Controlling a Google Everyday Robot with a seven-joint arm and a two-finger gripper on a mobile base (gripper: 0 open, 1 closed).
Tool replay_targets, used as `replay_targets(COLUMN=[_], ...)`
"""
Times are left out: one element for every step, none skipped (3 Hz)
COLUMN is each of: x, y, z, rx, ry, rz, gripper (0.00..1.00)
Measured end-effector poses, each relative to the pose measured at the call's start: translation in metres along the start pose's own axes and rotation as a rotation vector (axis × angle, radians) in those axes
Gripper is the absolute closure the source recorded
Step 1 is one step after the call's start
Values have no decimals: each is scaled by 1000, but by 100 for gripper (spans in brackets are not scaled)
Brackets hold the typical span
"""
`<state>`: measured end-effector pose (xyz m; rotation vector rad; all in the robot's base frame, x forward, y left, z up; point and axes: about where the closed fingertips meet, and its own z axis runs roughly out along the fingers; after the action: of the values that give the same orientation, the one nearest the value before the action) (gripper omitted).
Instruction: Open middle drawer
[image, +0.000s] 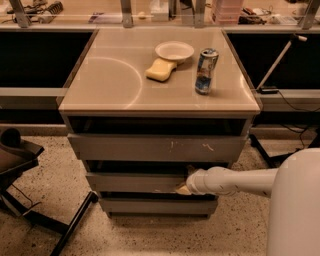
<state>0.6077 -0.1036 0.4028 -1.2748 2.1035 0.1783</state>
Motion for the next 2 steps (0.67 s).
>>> replay_targets(x=[0, 0], y=[0, 0], z=[0, 0], rx=[0, 0], ry=[0, 0], rz=[0, 0], gripper=[64, 87])
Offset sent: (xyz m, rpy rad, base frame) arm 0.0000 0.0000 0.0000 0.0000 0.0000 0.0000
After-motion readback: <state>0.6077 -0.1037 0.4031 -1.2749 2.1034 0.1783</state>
